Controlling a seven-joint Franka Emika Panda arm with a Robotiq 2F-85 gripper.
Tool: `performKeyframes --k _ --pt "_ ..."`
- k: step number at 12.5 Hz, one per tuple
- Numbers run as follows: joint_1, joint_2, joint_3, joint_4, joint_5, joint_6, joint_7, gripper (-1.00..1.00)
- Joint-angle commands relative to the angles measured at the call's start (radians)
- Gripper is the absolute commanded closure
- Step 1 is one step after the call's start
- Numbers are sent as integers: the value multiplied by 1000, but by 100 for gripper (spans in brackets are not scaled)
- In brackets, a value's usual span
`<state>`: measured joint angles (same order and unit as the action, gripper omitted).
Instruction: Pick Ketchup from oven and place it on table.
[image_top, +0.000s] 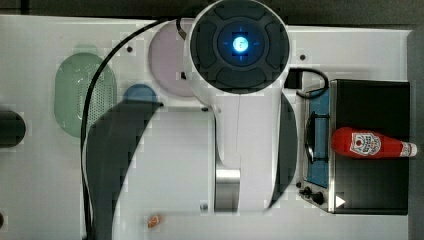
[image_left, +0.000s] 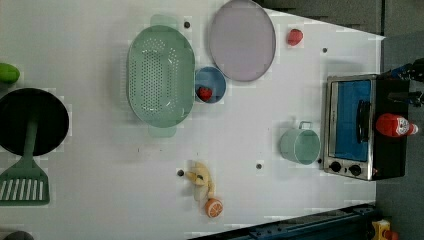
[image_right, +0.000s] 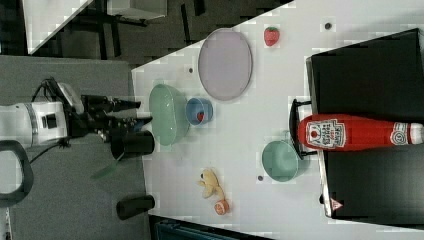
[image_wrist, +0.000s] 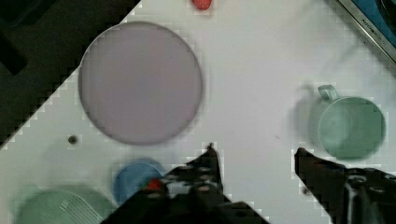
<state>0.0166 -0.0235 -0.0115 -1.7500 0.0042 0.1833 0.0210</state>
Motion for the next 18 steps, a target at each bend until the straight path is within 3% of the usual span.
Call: performKeyframes --k 1,3,6,10,18 --pt "-41 -302 -36 -108 -14 -180 23 -58" --pt "-42 -301 -39 -108 -14 -179 23 -100" --pt "-58 -296 -86 -108 -33 -152 23 -100" --pt "-100 -235 -233 -107 -36 -66 23 -100" --pt "-118 57 -506 -103 -28 202 23 -100"
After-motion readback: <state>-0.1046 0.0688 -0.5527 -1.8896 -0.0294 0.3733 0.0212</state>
